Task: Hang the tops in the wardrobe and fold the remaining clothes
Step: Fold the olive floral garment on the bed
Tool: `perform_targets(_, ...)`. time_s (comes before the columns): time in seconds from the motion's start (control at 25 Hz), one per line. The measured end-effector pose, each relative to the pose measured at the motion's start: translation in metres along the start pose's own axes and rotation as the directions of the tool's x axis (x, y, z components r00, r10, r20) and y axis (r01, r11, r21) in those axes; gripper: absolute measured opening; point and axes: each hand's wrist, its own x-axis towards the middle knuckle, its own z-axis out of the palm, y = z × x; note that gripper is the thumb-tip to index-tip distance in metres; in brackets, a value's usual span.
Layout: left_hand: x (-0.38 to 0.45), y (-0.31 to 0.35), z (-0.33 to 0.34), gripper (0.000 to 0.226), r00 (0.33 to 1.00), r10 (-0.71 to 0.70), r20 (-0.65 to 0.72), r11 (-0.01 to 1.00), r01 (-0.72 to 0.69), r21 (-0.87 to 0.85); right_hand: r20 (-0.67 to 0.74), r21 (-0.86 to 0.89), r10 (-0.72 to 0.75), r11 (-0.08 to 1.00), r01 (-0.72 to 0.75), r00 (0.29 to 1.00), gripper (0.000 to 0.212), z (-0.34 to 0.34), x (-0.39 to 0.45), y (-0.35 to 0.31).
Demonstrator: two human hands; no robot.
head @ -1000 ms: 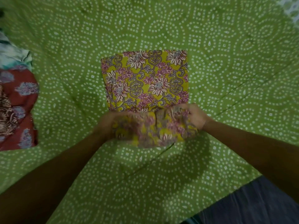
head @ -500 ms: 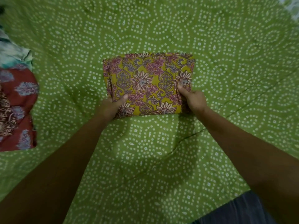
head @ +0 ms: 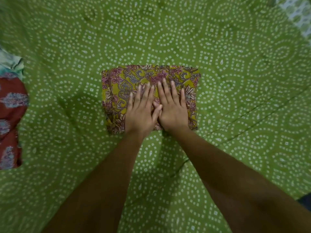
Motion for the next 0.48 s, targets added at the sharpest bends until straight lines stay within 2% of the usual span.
perform_targets(0.12, 0.049, -0.021, -0.003, 0.075, 0.986, -0.118, -0.114, 0.991, 0.124, 0.044, -0.103, -0.069, -0.080, 0.995, 0.073, 0.991, 0.069, -0.006, 0.058, 0.025)
perform_targets(0.2, 0.065, -0.033, -0.010, 0.080, 0.955, -0.235, -0.181, 0.969, 0.244, 0.027, -0.148, -0.080, -0.070, 0.995, 0.059, 0.986, 0.076, -0.010, 0.077, 0.032)
perform_targets(0.24, 0.066, -0.038, -0.012, 0.081, 0.923, -0.325, -0.205, 0.945, 0.328, -0.022, -0.187, -0.053, -0.011, 0.999, 0.001, 0.982, 0.078, -0.011, 0.078, 0.034)
perform_targets(0.32, 0.055, -0.048, -0.014, 0.085, 0.823, -0.522, -0.225, 0.852, 0.495, -0.170, -0.232, 0.091, 0.202, 0.978, -0.185, 0.952, 0.078, -0.009, 0.063, 0.043)
perform_targets(0.4, 0.029, -0.055, -0.016, 0.084, 0.750, -0.612, -0.252, 0.789, 0.557, -0.258, -0.225, 0.282, 0.396, 0.901, -0.330, 0.890, 0.079, -0.006, 0.031, 0.048)
perform_targets(0.48, 0.001, -0.047, -0.022, 0.078, 0.704, -0.663, -0.255, 0.744, 0.582, -0.327, -0.157, 0.367, 0.519, 0.820, -0.438, 0.840, 0.078, -0.008, -0.002, 0.040)
